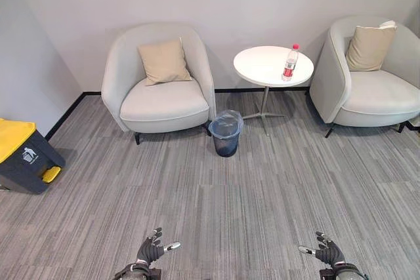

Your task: Gather garbage on tea table into small bin, then transfer packed bag to large trash can.

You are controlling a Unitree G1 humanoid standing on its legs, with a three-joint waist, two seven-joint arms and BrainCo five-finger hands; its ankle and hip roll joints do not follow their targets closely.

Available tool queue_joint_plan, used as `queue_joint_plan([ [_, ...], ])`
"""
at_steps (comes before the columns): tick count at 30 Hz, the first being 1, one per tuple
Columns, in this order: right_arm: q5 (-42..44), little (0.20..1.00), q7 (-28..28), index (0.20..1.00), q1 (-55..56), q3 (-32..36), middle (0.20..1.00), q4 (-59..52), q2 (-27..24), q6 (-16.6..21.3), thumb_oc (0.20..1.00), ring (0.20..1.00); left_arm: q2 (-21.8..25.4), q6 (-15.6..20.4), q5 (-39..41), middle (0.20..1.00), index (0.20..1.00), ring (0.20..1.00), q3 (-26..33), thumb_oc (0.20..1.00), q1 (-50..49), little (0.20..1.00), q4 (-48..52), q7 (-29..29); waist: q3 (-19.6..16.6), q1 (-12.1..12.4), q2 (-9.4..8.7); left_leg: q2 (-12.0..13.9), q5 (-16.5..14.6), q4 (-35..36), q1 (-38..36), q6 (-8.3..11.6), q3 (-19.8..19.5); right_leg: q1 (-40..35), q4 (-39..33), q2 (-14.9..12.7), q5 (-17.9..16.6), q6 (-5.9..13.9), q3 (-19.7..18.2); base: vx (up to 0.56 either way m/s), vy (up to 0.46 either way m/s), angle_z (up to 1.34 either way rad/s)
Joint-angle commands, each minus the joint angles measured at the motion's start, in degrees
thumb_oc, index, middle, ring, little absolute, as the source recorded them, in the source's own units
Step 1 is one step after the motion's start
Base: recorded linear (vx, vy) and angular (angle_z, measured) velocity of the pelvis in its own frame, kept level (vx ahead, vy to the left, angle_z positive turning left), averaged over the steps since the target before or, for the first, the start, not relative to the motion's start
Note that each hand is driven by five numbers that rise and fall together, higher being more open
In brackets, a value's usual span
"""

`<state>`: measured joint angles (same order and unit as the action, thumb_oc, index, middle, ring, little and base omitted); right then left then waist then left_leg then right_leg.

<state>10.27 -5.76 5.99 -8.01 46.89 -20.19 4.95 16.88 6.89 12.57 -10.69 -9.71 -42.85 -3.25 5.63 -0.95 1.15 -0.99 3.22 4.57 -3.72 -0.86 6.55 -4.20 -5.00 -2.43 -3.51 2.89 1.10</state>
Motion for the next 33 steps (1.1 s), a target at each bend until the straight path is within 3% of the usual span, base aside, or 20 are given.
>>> queue_joint_plan([
  [1,2.5,1.000,-1.1,1.000,-4.1,0.4,1.000,0.8,-0.7,1.5,1.000,1.000,2.5,2.1,2.1,1.000,1.000,1.000,1.8,1.000,3.9,1.000,1.3,-0.9,2.4,0.7,-2.92,-0.2,-10.6,-10.5,3.3,0.92,-3.0,0.3,4.3,-4.8,5.9,5.49,0.4,-0.03,0.069,-0.18],
  [8,4.0,1.000,-1.4,1.000,-5.6,0.9,1.000,1.4,-0.3,1.3,1.000,1.000,3.2,2.4,2.4,1.000,1.000,1.000,2.2,1.000,4.6,1.000,1.7,-1.3,3.5,1.1,-3.04,-1.7,-11.8,-12.2,5.7,-0.25,-3.4,5.1,8.9,-5.5,6.0,6.61,-0.8,-0.01,0.094,-0.10],
  [12,4.0,1.000,-1.7,1.000,-6.3,0.6,1.000,0.7,-0.2,1.3,1.000,1.000,3.5,2.3,2.5,1.000,1.000,1.000,2.7,1.000,5.0,1.000,1.8,-1.7,4.5,1.3,-2.65,-1.7,-12.8,-12.9,5.5,-1.22,-3.1,9.5,16.6,-5.4,6.4,7.35,-0.4,0.02,0.053,-0.19],
  [13,3.9,1.000,-1.6,1.000,-6.5,0.5,1.000,0.2,-0.2,1.3,1.000,1.000,3.4,2.3,2.7,1.000,1.000,1.000,2.9,1.000,4.8,1.000,1.9,-1.9,4.9,1.4,-2.66,-1.7,-13.2,-12.8,4.9,-1.34,-2.9,10.9,18.1,-5.4,6.0,7.42,0.4,0.13,-0.022,-0.33],
  [15,2.8,1.000,-2.0,1.000,-8.3,-0.6,1.000,-0.4,-0.7,1.2,1.000,1.000,3.0,2.3,3.4,1.000,1.000,1.000,3.0,1.000,5.3,1.000,1.1,-2.3,6.2,1.4,-2.49,-1.3,-14.0,-10.2,0.7,-0.90,-1.2,14.7,13.5,-6.6,2.0,7.15,7.8,0.22,-0.123,-0.64],
  [17,2.2,1.000,-2.3,1.000,-8.6,-1.0,1.000,-0.7,-1.0,1.0,1.000,1.000,2.8,2.5,3.9,1.000,1.000,1.000,3.3,1.000,5.6,1.000,0.6,-2.8,6.7,1.2,-2.12,-0.6,-14.2,-9.1,-1.6,-0.26,-0.9,16.7,12.0,-7.6,0.9,6.96,12.9,0.21,-0.157,-0.69],
  [20,1.9,1.000,-2.2,1.000,-7.5,-0.7,1.000,-1.4,-1.0,1.2,1.000,1.000,2.6,2.6,3.5,1.000,1.000,1.000,3.2,1.000,5.4,1.000,0.5,-2.5,5.9,0.8,-2.33,-0.5,-15.0,-8.7,-3.0,0.21,-1.4,15.1,10.6,-7.1,1.5,6.38,12.4,0.28,-0.228,-0.06],
  [22,1.8,1.000,-2.6,1.000,-6.6,-0.1,1.000,-1.6,-1.5,1.7,1.000,1.000,1.8,2.5,3.2,1.000,1.000,1.000,2.6,1.000,4.9,1.000,0.3,-2.2,4.6,0.4,-1.69,1.7,-15.3,-8.8,-4.6,2.00,-2.0,13.1,9.8,-5.6,2.3,4.94,12.7,0.30,-0.273,0.49],
  [23,1.9,1.000,-2.5,1.000,-6.5,-0.1,1.000,-1.7,-1.4,1.9,1.000,1.000,1.6,2.4,3.2,1.000,1.000,1.000,2.3,1.000,4.9,1.000,0.2,-2.2,4.1,0.2,-1.61,2.3,-14.1,-9.3,-4.3,2.70,-2.3,12.6,9.2,-5.1,2.5,4.46,12.6,0.26,-0.340,0.44],
  [25,2.3,1.000,-2.3,1.000,-5.9,-0.2,1.000,-2.9,-2.0,2.5,1.000,1.000,0.9,2.1,3.4,1.000,1.000,1.000,1.2,1.000,5.8,1.000,0.6,-1.6,4.6,-0.1,-1.14,5.6,-7.1,-20.7,0.2,6.39,-2.6,8.3,6.1,-2.6,4.4,1.79,13.1,0.24,-0.392,0.07],
  [27,2.2,1.000,-2.4,1.000,-6.0,-0.3,1.000,-2.4,-2.2,2.4,1.000,1.000,0.6,2.0,3.5,1.000,1.000,1.000,0.7,1.000,6.2,1.000,0.5,-1.5,5.0,0.0,-1.31,6.3,-5.6,-23.6,2.2,6.52,-2.2,7.1,5.3,-2.4,5.2,1.01,13.3,0.10,-0.177,0.17],
  [29,1.9,1.000,-2.4,1.000,-6.4,-0.8,1.000,-2.0,-2.6,2.1,1.000,1.000,0.2,2.0,3.5,1.000,1.000,1.000,0.1,1.000,7.0,1.000,0.1,-1.5,5.7,0.5,-1.66,5.4,-6.8,-25.4,5.4,5.64,-2.6,5.5,4.4,-2.0,6.2,0.63,12.8,0.14,-0.145,-0.22],
  [32,2.1,1.000,-2.3,1.000,-6.6,-0.9,1.000,-1.5,-2.7,2.0,1.000,1.000,0.0,1.8,3.0,1.000,1.000,1.000,-0.6,1.000,7.4,1.000,-0.3,-1.4,5.7,1.3,-2.59,2.2,-9.8,-21.8,9.4,4.08,-3.1,3.7,3.4,-1.9,7.3,0.87,12.1,0.19,-0.083,-0.07],
  [33,2.2,1.000,-2.3,1.000,-6.6,-0.9,1.000,-1.3,-2.7,2.0,1.000,1.000,0.0,1.7,2.7,1.000,1.000,1.000,-1.0,1.000,7.4,1.000,-0.6,-1.3,5.7,1.6,-2.80,1.0,-9.6,-20.3,11.1,3.80,-3.5,3.0,3.1,-1.7,7.7,1.00,11.8,0.23,-0.063,0.00],
])
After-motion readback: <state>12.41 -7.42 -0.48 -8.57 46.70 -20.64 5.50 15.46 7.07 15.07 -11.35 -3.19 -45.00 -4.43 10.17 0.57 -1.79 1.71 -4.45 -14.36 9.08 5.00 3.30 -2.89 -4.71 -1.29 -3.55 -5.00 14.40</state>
